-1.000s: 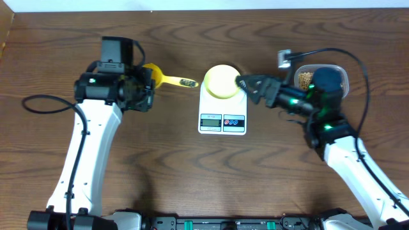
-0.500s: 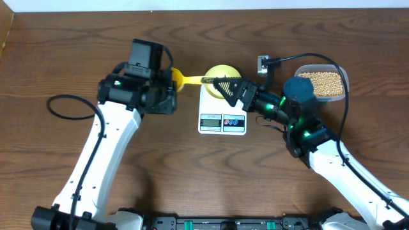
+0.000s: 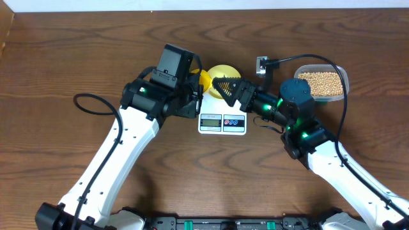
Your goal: Scoop item into bowl and weigh 50g on scale
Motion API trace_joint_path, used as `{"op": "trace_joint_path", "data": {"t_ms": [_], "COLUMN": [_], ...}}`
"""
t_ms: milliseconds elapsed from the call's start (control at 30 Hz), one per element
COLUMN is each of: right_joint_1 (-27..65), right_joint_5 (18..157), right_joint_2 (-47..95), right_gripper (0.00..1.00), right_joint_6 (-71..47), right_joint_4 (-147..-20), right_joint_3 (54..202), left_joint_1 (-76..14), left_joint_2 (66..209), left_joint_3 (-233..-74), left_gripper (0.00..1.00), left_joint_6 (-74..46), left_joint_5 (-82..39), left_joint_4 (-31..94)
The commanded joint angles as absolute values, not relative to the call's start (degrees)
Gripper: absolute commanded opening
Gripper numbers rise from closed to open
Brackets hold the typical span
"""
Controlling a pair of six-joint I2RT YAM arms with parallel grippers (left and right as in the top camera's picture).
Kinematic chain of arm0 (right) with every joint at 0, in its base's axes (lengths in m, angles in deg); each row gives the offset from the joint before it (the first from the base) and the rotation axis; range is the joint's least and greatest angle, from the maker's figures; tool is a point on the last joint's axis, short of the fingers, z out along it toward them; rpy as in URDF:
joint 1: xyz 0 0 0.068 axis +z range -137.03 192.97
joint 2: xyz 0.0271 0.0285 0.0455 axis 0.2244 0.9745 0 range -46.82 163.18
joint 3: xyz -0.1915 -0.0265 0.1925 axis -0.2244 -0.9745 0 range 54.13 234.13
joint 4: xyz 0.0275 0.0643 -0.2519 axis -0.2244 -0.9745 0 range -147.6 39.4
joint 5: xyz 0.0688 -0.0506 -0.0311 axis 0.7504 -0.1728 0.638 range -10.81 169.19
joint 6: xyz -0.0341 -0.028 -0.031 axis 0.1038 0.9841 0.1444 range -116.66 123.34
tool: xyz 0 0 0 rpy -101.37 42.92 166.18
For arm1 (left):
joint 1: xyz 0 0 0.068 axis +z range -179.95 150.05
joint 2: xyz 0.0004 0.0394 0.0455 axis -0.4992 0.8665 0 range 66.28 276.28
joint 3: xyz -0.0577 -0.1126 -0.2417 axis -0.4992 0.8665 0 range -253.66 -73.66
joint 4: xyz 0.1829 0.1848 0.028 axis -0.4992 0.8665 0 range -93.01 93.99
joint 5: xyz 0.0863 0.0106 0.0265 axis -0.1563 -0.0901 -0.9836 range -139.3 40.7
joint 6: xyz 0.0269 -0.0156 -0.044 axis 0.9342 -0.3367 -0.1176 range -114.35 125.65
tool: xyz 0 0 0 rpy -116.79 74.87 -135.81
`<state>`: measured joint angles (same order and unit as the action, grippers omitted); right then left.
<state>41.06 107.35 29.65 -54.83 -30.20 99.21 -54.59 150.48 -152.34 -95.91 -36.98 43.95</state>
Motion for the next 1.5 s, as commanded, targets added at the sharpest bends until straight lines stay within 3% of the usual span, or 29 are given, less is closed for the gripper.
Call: {"op": "trace_joint_path", "data": {"t_ms": [0, 67, 200, 467, 867, 1033, 1200, 1433, 1467], "right_joint_1": [41.46, 41.46, 41.46, 41.46, 41.41, 41.50, 41.50, 41.50, 41.52], "right_joint_5": [106.13, 105.63, 104.60, 104.60, 104.62, 104.64, 104.73, 104.82, 104.80], "right_joint_2": [30.02, 30.02, 30.02, 30.02, 30.02, 30.02, 30.02, 30.02, 30.02], "right_gripper": [0.90, 0.87, 0.68, 0.38, 0.36, 0.24, 0.01, 0.01, 0.01], "right_joint_6": [-54.87, -54.90, -54.92, -54.92, -54.90, -54.92, -54.90, -54.90, -54.90], "right_joint_4": [-30.22, -30.20, -30.17, -29.91, -28.71, -28.69, -28.73, -28.73, -28.73], "right_joint_3": [100.22, 100.22, 100.22, 100.22, 100.22, 100.22, 100.22, 100.22, 100.22], "left_joint_1": [-54.53, -54.53, -54.53, -54.51, -54.40, -54.40, -54.40, -54.40, -54.40], "left_joint_2": [150.13, 150.13, 150.13, 150.13, 150.13, 150.13, 150.11, 150.13, 150.11], "left_joint_3": [-153.30, -153.30, -153.30, -153.30, -153.30, -153.30, -153.30, -153.30, -153.30], "left_gripper": [0.08, 0.08, 0.08, 0.08, 0.08, 0.08, 0.08, 0.08, 0.13], "left_joint_6": [-97.81, -97.98, -98.92, -99.32, -99.49, -99.49, -99.49, -99.47, -99.47], "left_joint_5": [-36.85, -36.88, -36.85, -36.88, -36.90, -36.92, -36.92, -36.90, -36.90], "left_joint_4": [44.24, 44.28, 44.48, 44.46, 45.13, 45.13, 45.13, 45.13, 45.13]}}
